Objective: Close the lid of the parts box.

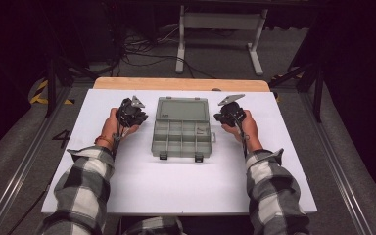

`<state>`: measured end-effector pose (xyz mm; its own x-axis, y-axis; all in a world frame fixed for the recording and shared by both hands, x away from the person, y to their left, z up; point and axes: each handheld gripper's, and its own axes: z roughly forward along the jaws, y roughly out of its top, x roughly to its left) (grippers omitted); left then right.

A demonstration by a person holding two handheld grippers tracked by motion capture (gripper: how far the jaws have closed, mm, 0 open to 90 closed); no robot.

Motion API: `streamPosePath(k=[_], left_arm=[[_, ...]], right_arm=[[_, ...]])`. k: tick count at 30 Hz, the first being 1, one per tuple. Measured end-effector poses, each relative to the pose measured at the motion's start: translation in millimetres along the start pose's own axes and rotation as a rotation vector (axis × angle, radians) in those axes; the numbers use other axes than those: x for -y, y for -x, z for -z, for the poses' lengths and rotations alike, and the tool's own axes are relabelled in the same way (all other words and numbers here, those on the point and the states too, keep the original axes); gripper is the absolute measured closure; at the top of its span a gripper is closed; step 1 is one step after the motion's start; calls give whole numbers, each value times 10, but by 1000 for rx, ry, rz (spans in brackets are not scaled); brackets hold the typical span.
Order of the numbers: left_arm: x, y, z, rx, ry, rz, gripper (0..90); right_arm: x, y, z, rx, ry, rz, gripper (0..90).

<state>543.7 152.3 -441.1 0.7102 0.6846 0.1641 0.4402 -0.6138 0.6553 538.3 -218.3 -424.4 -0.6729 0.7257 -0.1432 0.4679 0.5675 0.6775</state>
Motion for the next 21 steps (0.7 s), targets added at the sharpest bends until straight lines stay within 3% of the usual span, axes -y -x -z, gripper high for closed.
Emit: streamPosePath(k=[5, 10, 12, 18, 21], left_arm=[[-33, 60, -114, 22, -13, -30, 856], [-65, 70, -185, 44, -9, -18, 865], [-89, 86, -220, 48, -15, -29, 865], [-129, 60, -278, 52, 2, 7, 864], [-132, 44, -291, 60, 8, 3, 873]], right_arm=[[-15, -18, -145, -3, -49, 18, 900], [-17, 4, -234, -24, -74, 28, 900], [-18, 10, -253, -31, -69, 25, 900], [-32, 37, -281, -55, -59, 54, 900], [-44, 47, -298, -61, -56, 65, 900]])
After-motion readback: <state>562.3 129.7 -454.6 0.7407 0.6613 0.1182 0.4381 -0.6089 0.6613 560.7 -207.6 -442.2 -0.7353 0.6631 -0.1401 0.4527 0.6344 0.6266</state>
